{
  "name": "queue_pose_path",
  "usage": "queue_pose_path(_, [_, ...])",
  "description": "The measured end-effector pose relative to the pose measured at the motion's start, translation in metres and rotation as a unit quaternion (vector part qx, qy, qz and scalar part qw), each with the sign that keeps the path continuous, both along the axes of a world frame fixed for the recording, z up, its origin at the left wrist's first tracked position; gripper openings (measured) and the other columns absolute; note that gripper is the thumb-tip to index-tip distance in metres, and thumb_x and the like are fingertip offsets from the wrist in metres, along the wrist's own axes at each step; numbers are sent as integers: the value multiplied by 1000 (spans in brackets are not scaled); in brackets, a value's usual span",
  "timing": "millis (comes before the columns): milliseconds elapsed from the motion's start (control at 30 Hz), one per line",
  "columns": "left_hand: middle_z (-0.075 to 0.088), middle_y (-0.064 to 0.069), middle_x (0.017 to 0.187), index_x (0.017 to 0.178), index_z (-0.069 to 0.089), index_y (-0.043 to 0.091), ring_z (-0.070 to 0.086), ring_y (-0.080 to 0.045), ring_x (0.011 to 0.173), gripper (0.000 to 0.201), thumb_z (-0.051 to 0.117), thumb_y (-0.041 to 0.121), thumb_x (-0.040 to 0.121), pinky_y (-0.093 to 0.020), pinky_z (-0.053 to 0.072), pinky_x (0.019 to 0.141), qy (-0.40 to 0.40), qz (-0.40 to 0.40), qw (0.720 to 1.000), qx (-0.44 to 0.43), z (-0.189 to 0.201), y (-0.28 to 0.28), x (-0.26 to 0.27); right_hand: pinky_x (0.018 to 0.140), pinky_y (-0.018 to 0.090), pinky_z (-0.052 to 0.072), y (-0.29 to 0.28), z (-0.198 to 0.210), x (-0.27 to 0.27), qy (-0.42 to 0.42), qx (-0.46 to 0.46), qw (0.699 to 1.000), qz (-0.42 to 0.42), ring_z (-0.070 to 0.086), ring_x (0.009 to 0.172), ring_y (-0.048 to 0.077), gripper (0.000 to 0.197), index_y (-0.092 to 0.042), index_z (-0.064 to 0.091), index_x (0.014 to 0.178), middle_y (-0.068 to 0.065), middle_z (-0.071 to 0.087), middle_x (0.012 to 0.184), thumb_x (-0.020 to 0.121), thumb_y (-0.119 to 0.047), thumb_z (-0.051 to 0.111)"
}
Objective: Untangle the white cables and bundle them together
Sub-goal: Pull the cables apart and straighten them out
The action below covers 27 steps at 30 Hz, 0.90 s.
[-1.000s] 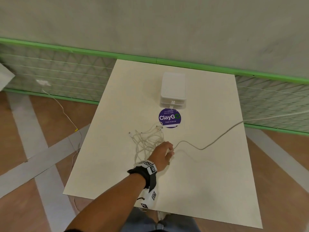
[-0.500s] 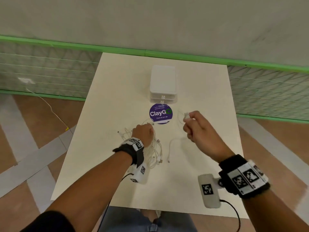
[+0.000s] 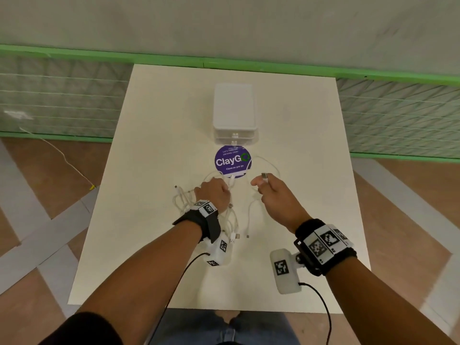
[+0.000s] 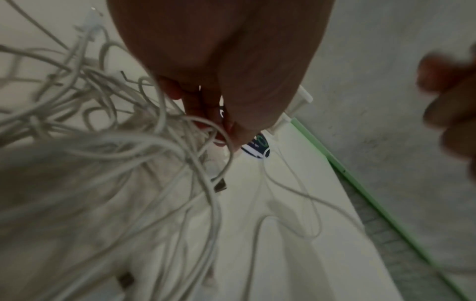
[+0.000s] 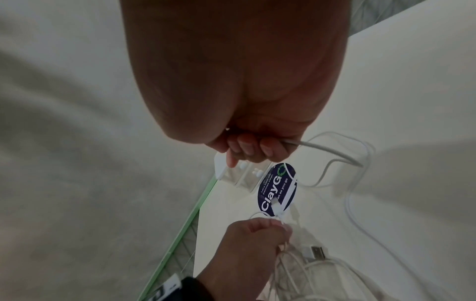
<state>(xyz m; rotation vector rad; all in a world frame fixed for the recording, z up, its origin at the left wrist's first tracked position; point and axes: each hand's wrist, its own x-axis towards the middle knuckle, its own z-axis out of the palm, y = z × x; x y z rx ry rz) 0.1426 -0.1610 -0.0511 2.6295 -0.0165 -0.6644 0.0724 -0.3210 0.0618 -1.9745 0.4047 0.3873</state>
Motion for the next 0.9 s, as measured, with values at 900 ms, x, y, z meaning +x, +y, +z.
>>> queue_pose_path(900, [60, 12, 129, 130, 53, 27, 54, 0, 118, 58, 78, 26, 77, -18, 40, 100, -46, -11, 931, -361, 89, 12, -68, 94, 35, 48, 43, 31, -12, -130, 31, 991, 24, 60, 109, 20, 28, -15, 48, 108, 10, 60, 115, 108, -38, 34])
